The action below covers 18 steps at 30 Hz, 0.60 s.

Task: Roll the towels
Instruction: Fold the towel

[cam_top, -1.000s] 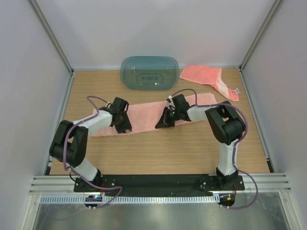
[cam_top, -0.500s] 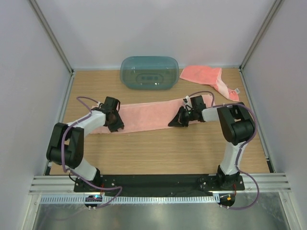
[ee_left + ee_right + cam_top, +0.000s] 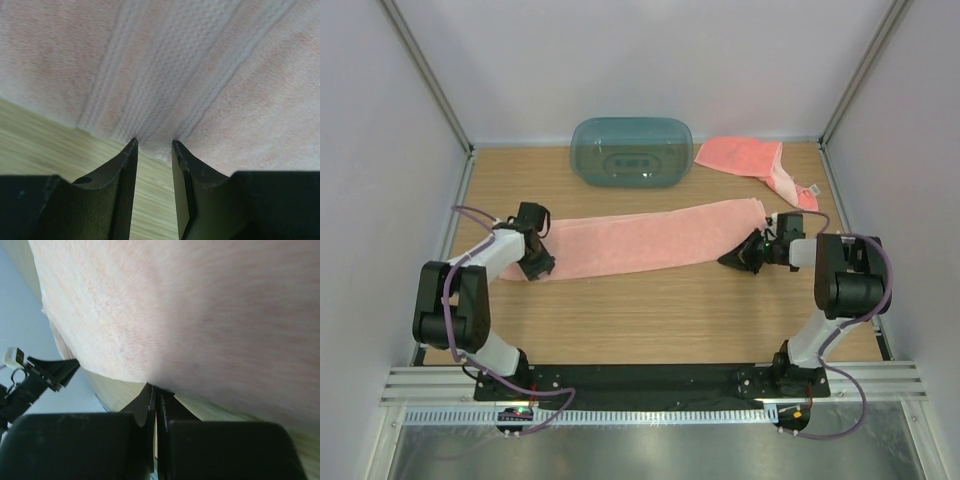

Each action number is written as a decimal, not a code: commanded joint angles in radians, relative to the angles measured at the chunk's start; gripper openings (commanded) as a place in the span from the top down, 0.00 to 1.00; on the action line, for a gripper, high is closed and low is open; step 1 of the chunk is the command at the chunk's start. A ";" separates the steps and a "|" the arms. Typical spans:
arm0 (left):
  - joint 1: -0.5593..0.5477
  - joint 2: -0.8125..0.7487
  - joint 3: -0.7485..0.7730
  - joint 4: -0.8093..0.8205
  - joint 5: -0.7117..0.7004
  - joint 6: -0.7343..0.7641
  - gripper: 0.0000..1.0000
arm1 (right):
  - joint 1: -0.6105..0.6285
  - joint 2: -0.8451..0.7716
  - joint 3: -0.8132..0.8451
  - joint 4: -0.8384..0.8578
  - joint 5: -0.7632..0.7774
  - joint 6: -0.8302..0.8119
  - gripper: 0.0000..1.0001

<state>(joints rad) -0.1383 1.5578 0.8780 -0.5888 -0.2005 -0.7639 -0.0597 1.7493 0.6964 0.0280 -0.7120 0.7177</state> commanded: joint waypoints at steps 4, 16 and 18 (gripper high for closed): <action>0.011 -0.031 -0.008 -0.051 -0.089 -0.017 0.66 | -0.144 -0.105 -0.047 -0.060 0.108 0.002 0.99; 0.016 -0.031 -0.013 -0.055 -0.135 -0.025 0.67 | -0.170 -0.508 -0.027 -0.313 0.325 -0.012 0.99; 0.017 -0.038 -0.014 -0.046 -0.129 -0.025 0.67 | -0.161 -0.574 -0.044 -0.252 0.252 0.037 0.99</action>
<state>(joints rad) -0.1284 1.5543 0.8722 -0.6239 -0.2821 -0.7788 -0.2310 1.2587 0.6544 -0.2325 -0.4675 0.7139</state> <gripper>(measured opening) 0.335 0.031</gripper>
